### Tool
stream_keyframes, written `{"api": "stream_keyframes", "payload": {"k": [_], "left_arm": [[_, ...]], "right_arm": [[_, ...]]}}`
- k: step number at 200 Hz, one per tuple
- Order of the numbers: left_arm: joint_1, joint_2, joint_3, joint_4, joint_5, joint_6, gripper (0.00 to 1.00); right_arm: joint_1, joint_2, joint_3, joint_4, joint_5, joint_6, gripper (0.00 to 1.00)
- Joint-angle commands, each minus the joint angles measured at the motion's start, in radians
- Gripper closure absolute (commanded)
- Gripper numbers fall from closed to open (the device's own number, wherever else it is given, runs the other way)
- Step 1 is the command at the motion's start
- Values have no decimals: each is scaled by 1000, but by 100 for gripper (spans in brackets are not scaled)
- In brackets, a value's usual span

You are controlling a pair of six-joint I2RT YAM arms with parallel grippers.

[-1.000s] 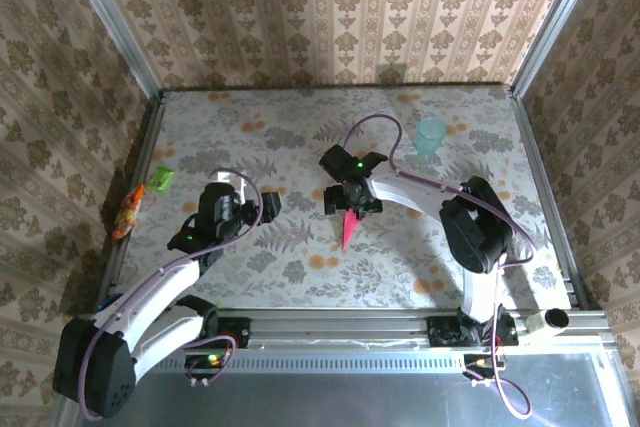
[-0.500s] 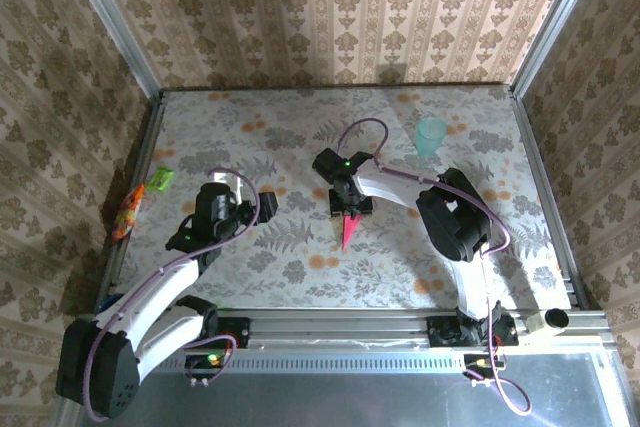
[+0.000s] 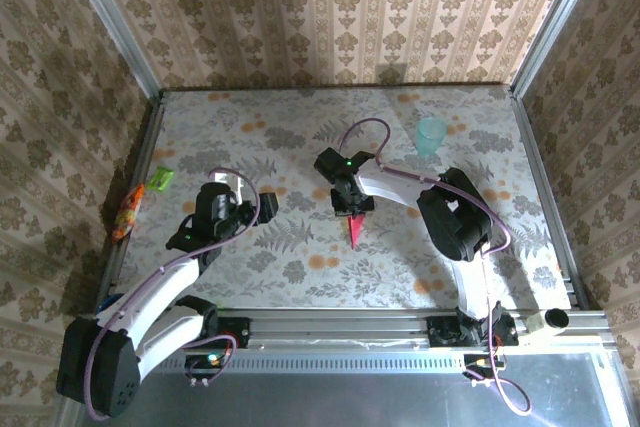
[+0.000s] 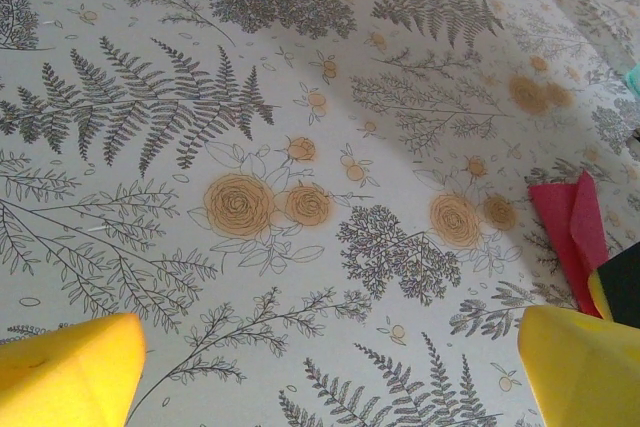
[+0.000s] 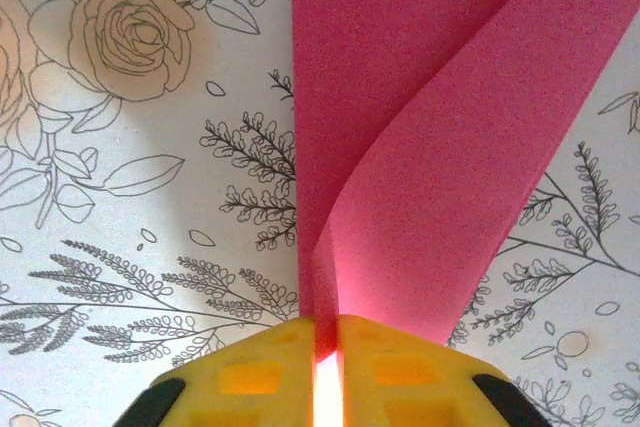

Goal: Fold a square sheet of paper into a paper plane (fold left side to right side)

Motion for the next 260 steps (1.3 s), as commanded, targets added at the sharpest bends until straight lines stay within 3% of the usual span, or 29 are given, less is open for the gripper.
{"api": "stream_keyframes", "payload": {"k": [1,13,61,86,128,152,178,223,260], "left_arm": [[10,6,11,7,15,14,3],[11,6,16,8,15,16,3],[30,0,77,-10,44,74,3],[53,-14,121,3,89,146,1],[79,-5,210,26,173,352,0],[79,34,235,65,276,515,0],[69,109,238,91,391,670,0],[-30,244,156,181,351,942,0],[-75,344,126,275,253,1008,0]], "right_arm": [[-5,-48,-16,-14,15,5,95],[-7,-64,-23,-10,19,5,100],[-41,-239,-155,138,-42,-21,100],[-100,-389,-297,326,-169,-39,100],[-270,-591,-590,759,-508,33,100],[-328,-574,-669,920,-683,65,100],[-332,-522,-711,997,-722,41,100],[-338,-384,-751,1129,-725,-17,100],[-338,-296,-766,1185,-745,-46,100]]}}
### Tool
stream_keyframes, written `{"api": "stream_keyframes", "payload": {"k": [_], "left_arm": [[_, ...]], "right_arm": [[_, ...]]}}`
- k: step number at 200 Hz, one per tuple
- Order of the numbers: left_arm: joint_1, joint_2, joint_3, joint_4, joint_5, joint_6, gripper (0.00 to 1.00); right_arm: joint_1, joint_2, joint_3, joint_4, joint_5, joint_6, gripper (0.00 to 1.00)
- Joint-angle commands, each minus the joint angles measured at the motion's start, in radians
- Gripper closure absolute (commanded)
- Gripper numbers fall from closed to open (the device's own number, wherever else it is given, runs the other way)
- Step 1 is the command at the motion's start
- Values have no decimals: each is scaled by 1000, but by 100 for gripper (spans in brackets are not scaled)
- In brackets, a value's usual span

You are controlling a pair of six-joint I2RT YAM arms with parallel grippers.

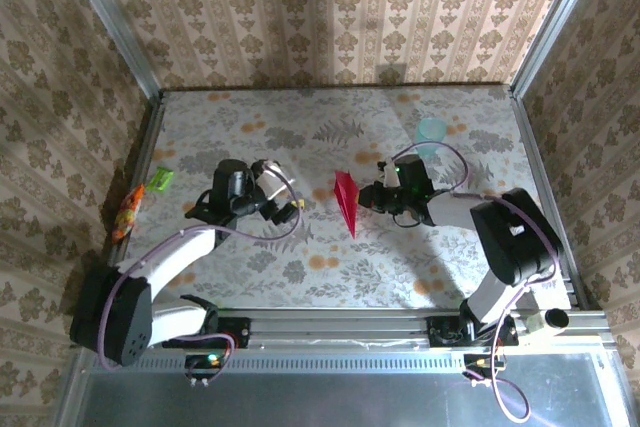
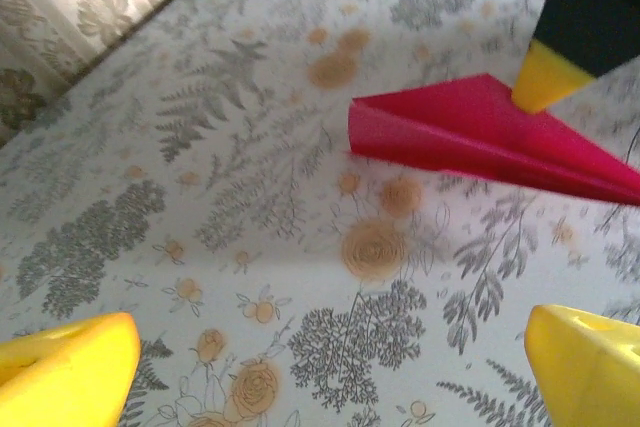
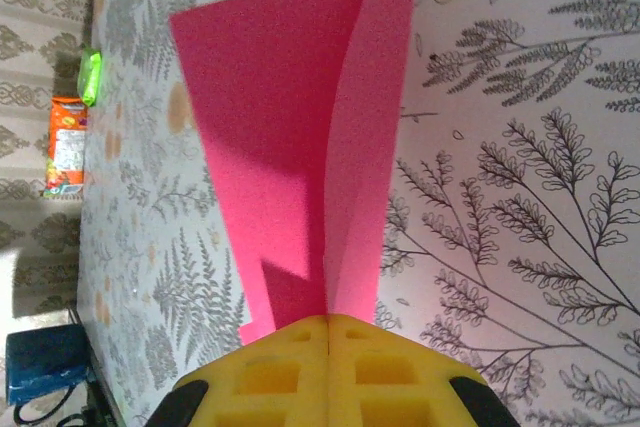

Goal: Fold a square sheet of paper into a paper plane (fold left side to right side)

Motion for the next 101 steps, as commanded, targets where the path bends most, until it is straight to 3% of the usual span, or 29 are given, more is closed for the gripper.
{"api": "stream_keyframes", "payload": {"k": [1,42,101], "left_arm": [[-28,39,-22,102,-57,121,0],[-36,59,-58,133,-84,144,0],[-74,72,-74,141,-130,186,0]], "right_arm": [[-2,39,-20,78,-36,-45,100],[-1,49,-35,70,-19,-59,100],[-1,35,-34,67,-25,-52,82]]}}
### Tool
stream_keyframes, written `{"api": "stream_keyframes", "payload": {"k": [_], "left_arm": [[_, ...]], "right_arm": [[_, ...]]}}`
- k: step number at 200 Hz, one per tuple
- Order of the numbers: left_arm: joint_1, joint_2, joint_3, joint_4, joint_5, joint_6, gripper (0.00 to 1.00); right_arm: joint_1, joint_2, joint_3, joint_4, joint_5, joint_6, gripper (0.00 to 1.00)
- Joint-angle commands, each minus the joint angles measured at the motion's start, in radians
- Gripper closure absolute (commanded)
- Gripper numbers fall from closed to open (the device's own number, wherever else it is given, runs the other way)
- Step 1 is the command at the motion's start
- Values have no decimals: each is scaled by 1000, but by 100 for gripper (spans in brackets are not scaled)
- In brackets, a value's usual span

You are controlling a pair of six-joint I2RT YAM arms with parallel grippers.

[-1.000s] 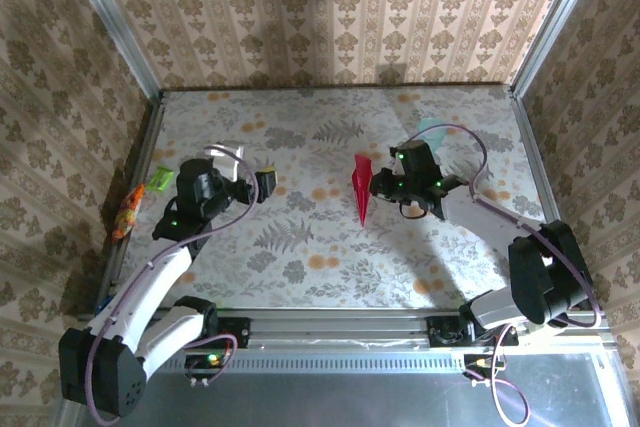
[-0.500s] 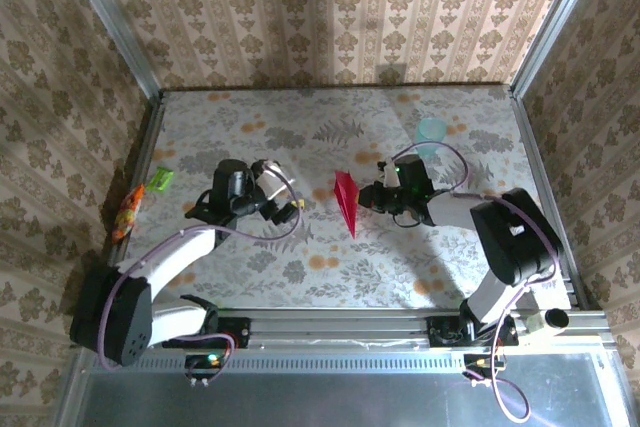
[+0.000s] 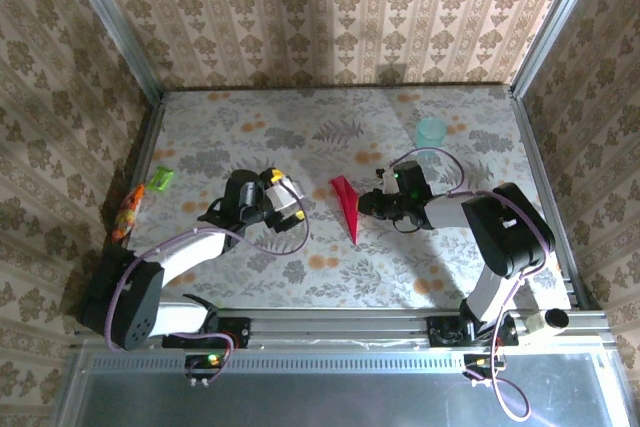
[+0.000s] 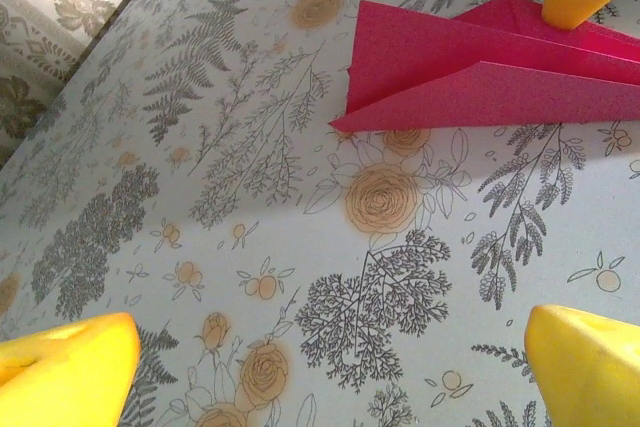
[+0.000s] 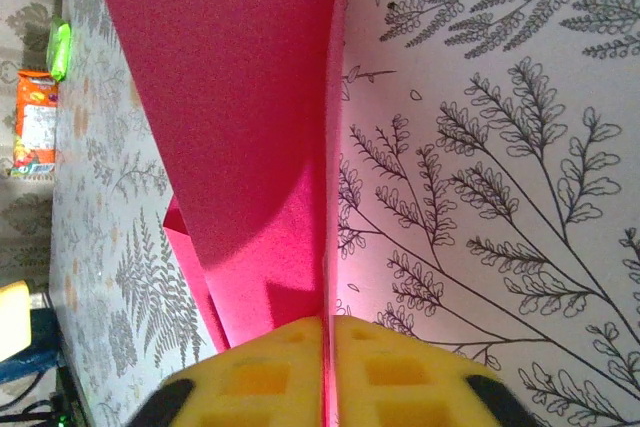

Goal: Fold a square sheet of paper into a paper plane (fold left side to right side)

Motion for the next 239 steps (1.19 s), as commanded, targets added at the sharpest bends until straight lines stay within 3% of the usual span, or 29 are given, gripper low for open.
{"api": "stream_keyframes", "payload": {"k": [1,38,84,135,183,239], "left_arm": [[-13,7,-2,22,-21,41,0],[-16,1,-2,30,-36,35,0],[-20,-7,8,25,-46,33,0],[-26,-7,22,3,-35,35,0],[-28,-19,20,-4,-39,45,0],[-31,-27,23,-9,-45,53,0]], "right_arm": [[0,-7,-2,20,-21,-14,82],[-1,-85,11,-105,37,-58,67],[25,-231,123,-508,179,-164,51],[132,-165,301,-765,243,-200,51],[177,-31,430,-833,271,-221,51],[192,23,464,-855,284,-232,53]]}}
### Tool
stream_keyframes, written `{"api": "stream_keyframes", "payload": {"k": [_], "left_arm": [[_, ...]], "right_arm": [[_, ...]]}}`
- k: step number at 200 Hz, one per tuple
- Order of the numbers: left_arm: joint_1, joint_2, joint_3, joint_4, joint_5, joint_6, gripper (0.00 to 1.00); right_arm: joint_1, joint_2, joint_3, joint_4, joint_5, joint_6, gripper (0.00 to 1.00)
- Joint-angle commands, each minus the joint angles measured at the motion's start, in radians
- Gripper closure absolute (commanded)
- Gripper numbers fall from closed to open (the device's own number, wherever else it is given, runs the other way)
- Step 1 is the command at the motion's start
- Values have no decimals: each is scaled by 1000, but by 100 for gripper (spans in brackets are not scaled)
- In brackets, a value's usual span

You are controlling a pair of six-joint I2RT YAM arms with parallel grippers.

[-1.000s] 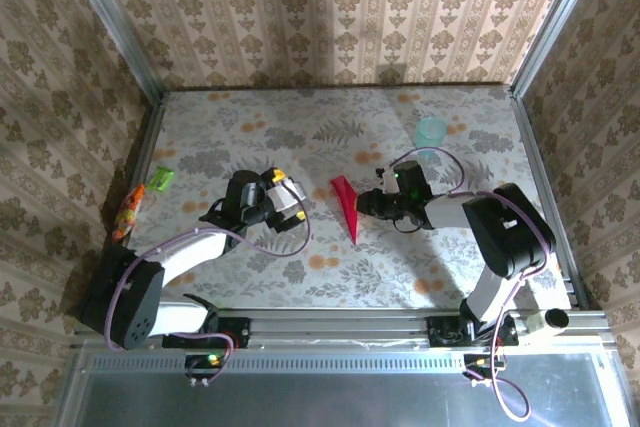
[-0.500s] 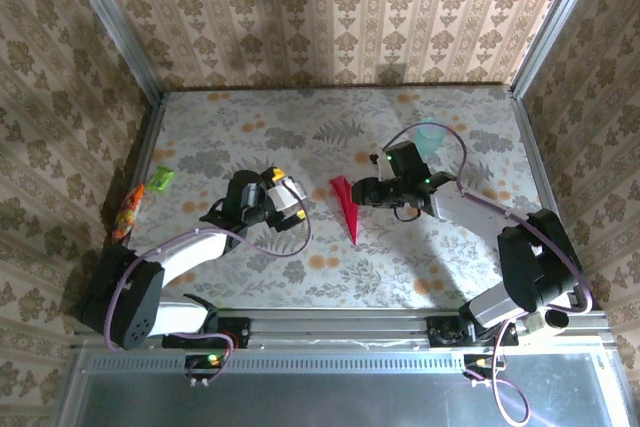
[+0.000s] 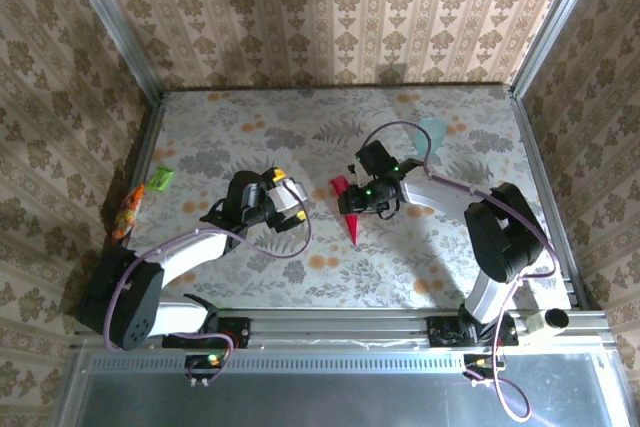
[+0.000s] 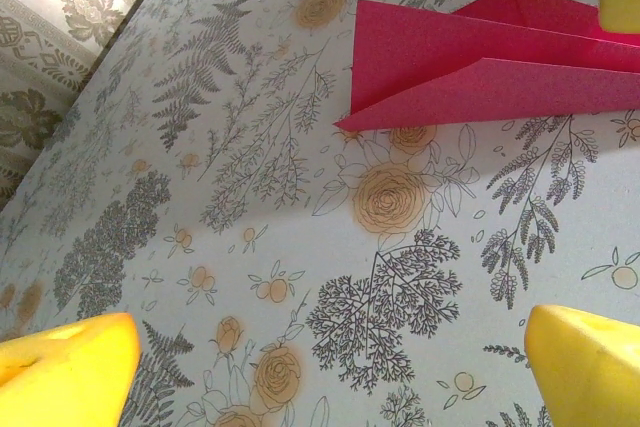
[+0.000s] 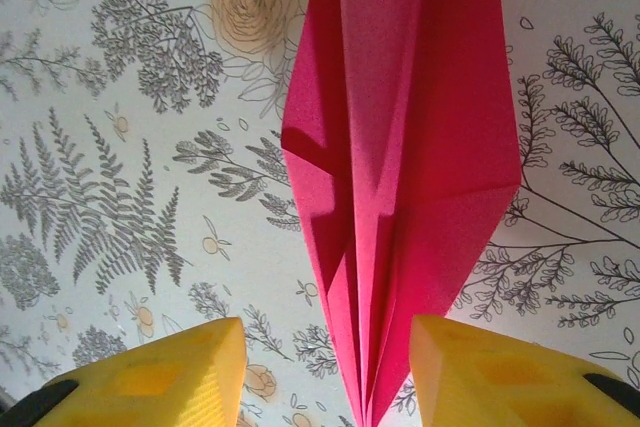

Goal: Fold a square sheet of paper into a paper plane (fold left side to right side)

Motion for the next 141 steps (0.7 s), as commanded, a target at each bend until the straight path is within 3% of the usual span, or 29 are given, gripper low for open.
{"api": "stream_keyframes", "payload": {"k": [1,94,141], "left_arm": [[-7,-25,22,-13,2,20,0],[-9,-21,21,-20,-12,29,0],[-10,-21,22,-20,-14,28,0]], "right_arm": [[8,20,23,-45,18,-22,53],[13,63,39,-42,31,-25,62],[13,76,38,-42,31,-23,78]]}}
